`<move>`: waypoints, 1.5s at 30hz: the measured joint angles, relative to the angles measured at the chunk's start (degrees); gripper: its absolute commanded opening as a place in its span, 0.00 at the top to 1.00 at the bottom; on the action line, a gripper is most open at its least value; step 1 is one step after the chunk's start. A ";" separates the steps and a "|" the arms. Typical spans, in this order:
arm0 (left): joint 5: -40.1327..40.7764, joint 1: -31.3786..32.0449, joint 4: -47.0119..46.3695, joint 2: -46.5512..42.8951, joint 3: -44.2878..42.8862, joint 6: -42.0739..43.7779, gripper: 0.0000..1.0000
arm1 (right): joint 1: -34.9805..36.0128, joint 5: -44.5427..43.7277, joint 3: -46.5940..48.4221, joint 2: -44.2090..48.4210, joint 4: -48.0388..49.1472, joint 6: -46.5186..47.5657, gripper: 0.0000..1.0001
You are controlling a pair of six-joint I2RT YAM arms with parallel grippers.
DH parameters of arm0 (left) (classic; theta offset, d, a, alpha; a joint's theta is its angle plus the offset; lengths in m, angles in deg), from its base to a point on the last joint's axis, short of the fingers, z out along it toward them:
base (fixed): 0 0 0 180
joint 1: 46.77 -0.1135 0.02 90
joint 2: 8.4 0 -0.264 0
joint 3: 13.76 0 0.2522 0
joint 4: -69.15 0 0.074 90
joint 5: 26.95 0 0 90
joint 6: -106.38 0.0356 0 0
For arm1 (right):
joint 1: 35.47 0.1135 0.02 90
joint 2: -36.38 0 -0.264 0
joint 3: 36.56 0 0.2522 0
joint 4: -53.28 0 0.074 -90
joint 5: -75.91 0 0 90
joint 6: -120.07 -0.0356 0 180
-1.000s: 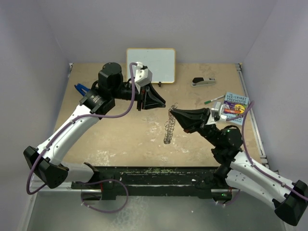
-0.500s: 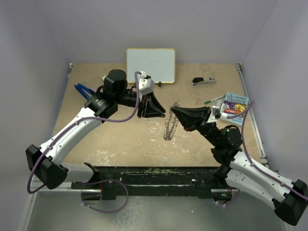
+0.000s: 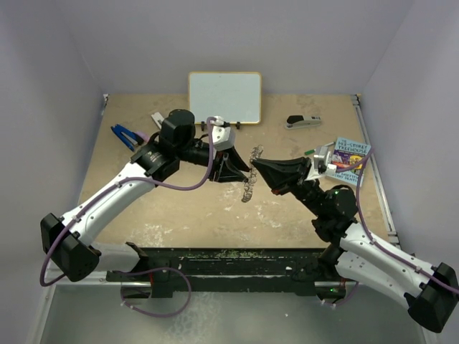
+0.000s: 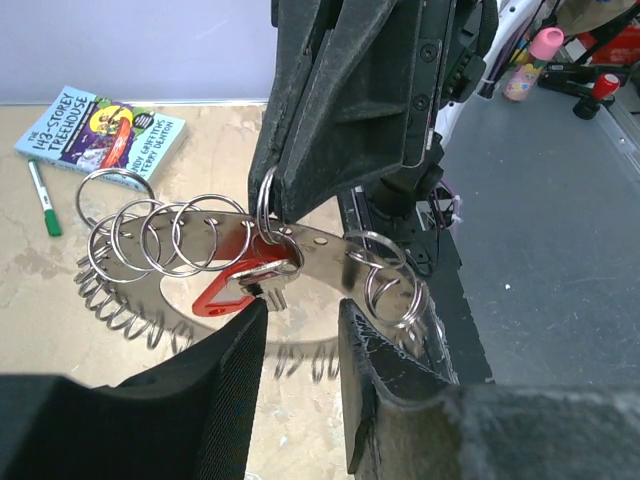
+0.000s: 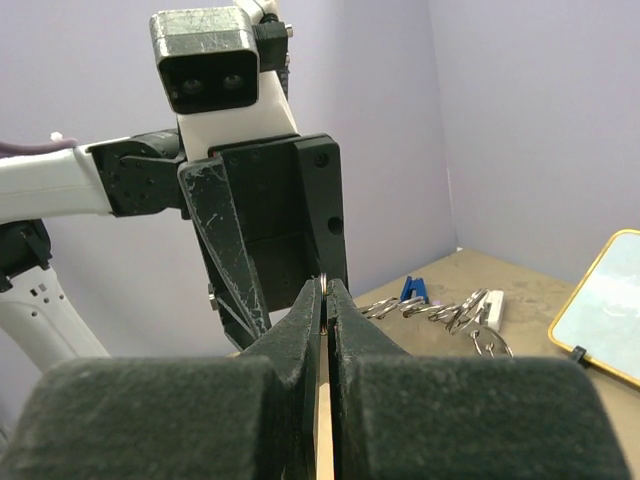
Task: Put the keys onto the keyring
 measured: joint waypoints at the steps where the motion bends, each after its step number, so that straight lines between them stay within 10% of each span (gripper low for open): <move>1: 0.02 0.22 -0.66 0.02 0.31 -0.09 0.61 | 0.00 0.00 0.00 0.00 0.13 -0.13 1.00; 20: 1.46 1.40 -11.72 1.97 3.67 -6.62 0.52 | 0.09 1.44 0.00 -1.40 2.91 -2.23 1.00; 24: 1.11 1.40 -13.90 1.97 4.11 -8.24 0.64 | 0.11 1.40 0.00 -1.40 2.95 -2.25 1.00; 27: 0.92 1.40 -13.81 1.97 4.33 -8.52 0.96 | 0.11 1.38 0.00 -1.38 2.93 -2.25 1.00; 45: 11.69 1.81 12.90 1.70 -3.85 16.79 0.97 | 0.17 -2.12 0.00 3.21 -12.15 -2.67 0.98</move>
